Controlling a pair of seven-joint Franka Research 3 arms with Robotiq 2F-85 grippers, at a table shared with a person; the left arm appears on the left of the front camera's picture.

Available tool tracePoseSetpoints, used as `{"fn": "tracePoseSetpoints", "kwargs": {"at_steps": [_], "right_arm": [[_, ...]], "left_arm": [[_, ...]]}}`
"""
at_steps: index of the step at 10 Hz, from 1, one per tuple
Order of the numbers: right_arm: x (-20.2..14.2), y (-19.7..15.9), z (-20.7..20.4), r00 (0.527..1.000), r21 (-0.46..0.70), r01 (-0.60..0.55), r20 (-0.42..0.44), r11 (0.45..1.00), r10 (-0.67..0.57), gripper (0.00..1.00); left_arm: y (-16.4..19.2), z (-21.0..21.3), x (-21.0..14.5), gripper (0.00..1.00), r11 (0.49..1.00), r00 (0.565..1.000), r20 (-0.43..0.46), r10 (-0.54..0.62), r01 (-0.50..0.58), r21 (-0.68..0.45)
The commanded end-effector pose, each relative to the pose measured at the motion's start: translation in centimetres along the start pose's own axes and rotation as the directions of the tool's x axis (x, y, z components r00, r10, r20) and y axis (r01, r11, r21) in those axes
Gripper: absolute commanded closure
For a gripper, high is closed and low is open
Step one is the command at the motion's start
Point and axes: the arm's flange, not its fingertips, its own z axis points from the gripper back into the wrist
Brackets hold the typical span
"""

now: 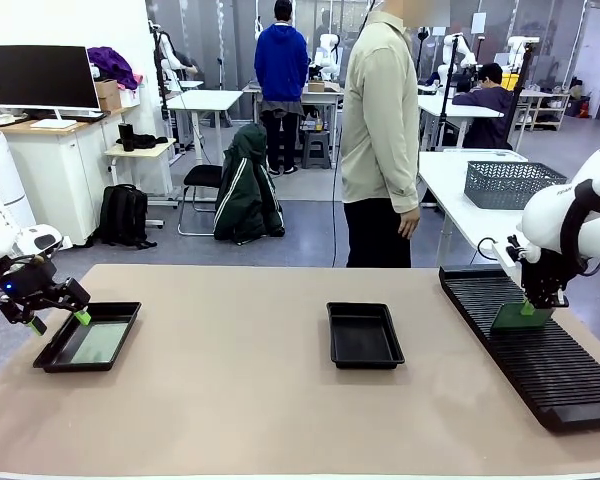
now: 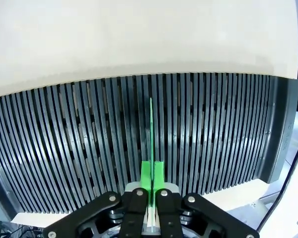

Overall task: Inspect and transfer BCBs to ESD trays.
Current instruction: Pick up the Blank PCB from the PCB Rack and place it in the right ESD tray.

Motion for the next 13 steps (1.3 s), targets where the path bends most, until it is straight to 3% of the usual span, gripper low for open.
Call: {"fn": "tracePoseSetpoints", "kwargs": {"at_steps": [1, 6, 13], "right_arm": [[-0.2, -0.3, 1.2, 1.000, 0.013, 0.023, -0.016, 1.000, -0.022, 1.00], [0.4, -0.3, 7.6, 0.998, 0.028, 0.022, -0.052, 0.999, -0.020, 1.00], [2.4, -0.3, 22.4, 0.996, 0.092, 0.049, -0.075, 0.995, -0.042, 1.00]], "left_arm": [[0.1, 0.0, -0.1, 0.00, 1.000, 1.000, 0.002, 0.002, -0.002, -0.001], [0.1, 0.0, -0.1, 0.00, 1.000, 1.000, 0.002, 0.002, -0.002, -0.001], [0.1, 0.0, -0.1, 0.00, 1.000, 1.000, 0.002, 0.002, -0.002, -0.001]]}}
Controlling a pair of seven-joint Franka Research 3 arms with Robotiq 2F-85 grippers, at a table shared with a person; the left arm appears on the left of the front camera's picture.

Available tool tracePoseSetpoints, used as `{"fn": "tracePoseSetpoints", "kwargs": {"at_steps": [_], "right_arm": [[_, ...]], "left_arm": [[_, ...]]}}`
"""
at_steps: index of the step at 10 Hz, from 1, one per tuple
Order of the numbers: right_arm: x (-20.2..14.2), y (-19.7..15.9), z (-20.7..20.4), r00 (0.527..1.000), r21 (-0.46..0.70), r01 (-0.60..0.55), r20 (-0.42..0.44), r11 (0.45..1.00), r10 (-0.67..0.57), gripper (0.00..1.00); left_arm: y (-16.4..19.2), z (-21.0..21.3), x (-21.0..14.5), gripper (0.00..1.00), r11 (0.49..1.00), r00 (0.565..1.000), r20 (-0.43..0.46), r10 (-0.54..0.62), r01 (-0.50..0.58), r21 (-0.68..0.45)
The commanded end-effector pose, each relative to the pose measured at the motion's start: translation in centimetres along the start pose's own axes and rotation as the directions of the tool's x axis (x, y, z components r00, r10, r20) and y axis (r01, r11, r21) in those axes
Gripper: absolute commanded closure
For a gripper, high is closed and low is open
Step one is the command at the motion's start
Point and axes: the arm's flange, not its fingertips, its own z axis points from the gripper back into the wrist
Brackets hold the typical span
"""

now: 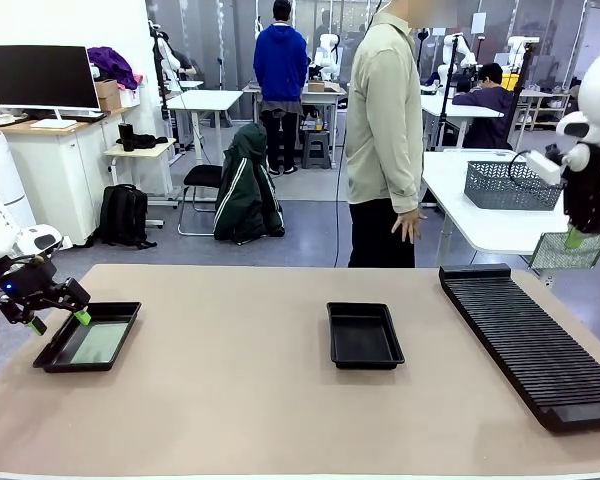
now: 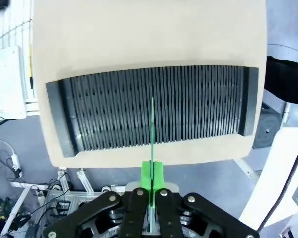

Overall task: Inspect and transfer BCBs to ESD trays.
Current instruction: Pick up the Blank PCB from the PCB Rack and place it in the right ESD tray.

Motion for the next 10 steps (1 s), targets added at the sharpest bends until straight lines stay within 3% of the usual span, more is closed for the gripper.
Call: {"fn": "tracePoseSetpoints", "kwargs": {"at_steps": [1, 5, 10], "right_arm": [[0.9, 0.1, 3.9, 0.999, 0.015, 0.031, -0.035, 0.999, -0.030, 1.00], [0.6, 0.9, 11.3, 0.999, 0.004, 0.053, -0.001, 0.999, -0.053, 1.00], [0.3, 0.6, 14.4, 0.999, -0.007, 0.054, 0.007, 0.999, -0.054, 1.00]], "left_arm": [[0.1, 0.1, -0.1, 0.00, 1.000, 1.000, 0.002, 0.002, -0.002, -0.001], [0.1, 0.1, -0.1, 0.00, 1.000, 1.000, 0.002, 0.002, -0.002, -0.001], [0.1, 0.1, -0.1, 0.00, 1.000, 1.000, 0.002, 0.002, -0.002, -0.001]]}}
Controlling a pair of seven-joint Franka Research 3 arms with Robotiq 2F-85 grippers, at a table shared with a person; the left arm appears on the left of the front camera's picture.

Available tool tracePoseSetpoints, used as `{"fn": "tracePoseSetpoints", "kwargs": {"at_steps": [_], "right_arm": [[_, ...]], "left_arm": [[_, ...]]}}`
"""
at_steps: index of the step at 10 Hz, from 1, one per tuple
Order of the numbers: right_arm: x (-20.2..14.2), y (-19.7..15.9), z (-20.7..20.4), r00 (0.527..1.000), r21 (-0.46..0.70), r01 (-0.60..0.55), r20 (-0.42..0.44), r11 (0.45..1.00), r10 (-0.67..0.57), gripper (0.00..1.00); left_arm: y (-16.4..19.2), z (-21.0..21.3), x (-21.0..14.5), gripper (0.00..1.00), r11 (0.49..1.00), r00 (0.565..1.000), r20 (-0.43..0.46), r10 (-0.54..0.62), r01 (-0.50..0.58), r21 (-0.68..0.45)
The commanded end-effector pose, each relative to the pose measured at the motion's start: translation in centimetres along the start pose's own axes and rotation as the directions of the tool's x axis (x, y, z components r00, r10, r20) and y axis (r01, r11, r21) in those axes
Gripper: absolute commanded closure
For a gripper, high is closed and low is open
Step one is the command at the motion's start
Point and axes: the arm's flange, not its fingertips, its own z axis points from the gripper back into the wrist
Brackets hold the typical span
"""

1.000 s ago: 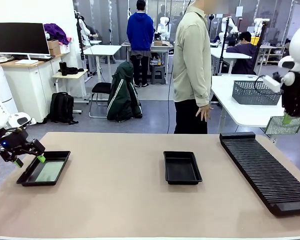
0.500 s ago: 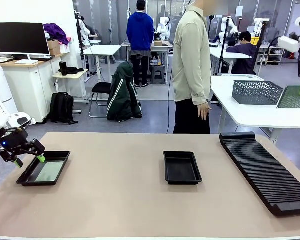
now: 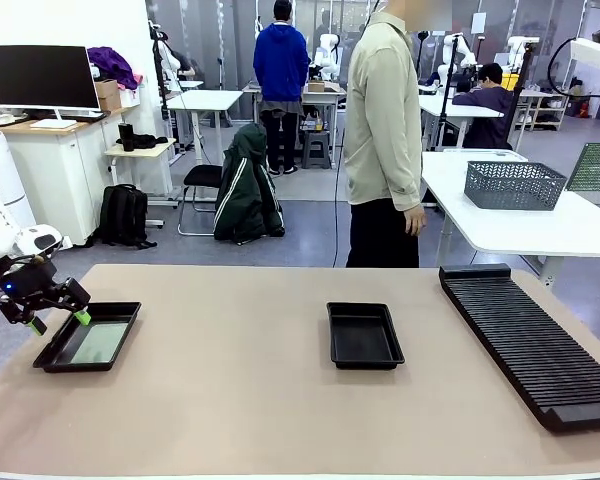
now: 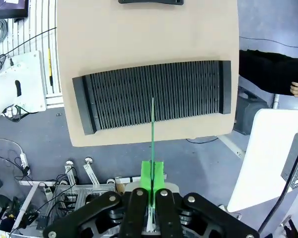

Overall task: Inspect and transfer BCBs to ESD trays.
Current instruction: Pick up the Blank PCB from the PCB Rack and place it in the right ESD tray.

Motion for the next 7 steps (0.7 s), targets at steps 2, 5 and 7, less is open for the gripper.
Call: {"fn": "tracePoseSetpoints", "kwargs": {"at_steps": [2, 5, 7], "right_arm": [[0.00, 0.00, 0.00, 1.000, 0.000, 0.000, 0.000, 1.000, 0.000, 1.00], [0.00, 0.00, 0.00, 1.000, 0.000, 0.000, 0.000, 1.000, 0.000, 1.00], [0.00, 0.00, 0.00, 1.000, 0.000, 0.000, 0.000, 1.000, 0.000, 1.00]], "left_arm": [[0.08, 0.06, -0.09, 0.00, 1.000, 1.000, 0.002, 0.002, -0.002, -0.001], [0.08, 0.06, -0.09, 0.00, 1.000, 1.000, 0.002, 0.002, -0.002, -0.001], [0.08, 0.06, -0.09, 0.00, 1.000, 1.000, 0.002, 0.002, -0.002, -0.001]]}}
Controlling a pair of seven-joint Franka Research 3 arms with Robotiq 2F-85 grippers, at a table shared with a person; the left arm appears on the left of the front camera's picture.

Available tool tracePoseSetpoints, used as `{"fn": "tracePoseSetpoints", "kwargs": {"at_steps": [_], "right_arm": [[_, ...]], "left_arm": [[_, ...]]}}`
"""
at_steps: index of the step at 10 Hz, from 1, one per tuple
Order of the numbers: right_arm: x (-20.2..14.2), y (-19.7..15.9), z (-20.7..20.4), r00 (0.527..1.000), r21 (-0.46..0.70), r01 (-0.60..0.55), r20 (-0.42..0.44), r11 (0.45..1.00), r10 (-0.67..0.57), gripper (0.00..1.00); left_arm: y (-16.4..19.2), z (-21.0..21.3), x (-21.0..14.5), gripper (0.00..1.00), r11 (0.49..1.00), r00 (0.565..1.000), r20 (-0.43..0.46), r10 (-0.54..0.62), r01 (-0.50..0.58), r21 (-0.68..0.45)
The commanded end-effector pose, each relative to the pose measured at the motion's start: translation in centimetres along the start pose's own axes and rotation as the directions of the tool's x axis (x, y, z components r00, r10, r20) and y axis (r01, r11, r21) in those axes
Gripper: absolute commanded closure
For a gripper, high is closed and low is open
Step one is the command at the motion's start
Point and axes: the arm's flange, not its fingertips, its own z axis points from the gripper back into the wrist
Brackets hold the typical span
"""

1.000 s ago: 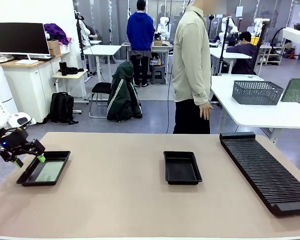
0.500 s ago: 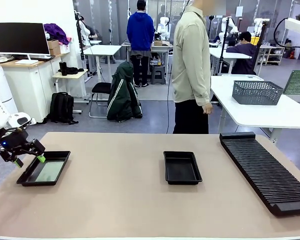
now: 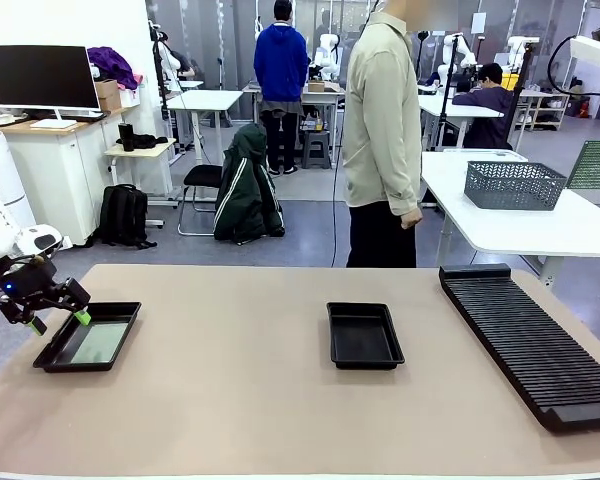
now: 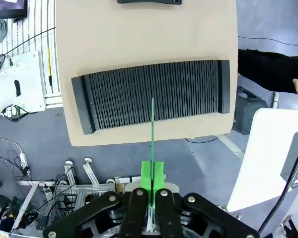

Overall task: Inspect and transfer BCBs to ESD trays.
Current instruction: Pick up the Blank PCB from the PCB Rack and place it in the right ESD tray.

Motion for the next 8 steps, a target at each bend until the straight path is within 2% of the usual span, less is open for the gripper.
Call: {"fn": "tracePoseSetpoints", "kwargs": {"at_steps": [1, 8], "right_arm": [[0.04, 0.15, -0.10, 1.000, 0.002, -0.001, 0.000, 1.000, 0.001, 1.00], [0.00, 0.00, 0.00, 1.000, 0.000, 0.000, 0.000, 1.000, 0.000, 0.98]], "left_arm": [[0.08, 0.06, -0.09, 0.00, 1.000, 1.000, 0.002, 0.002, -0.002, -0.001], [0.08, 0.06, -0.09, 0.00, 1.000, 1.000, 0.002, 0.002, -0.002, -0.001]]}}
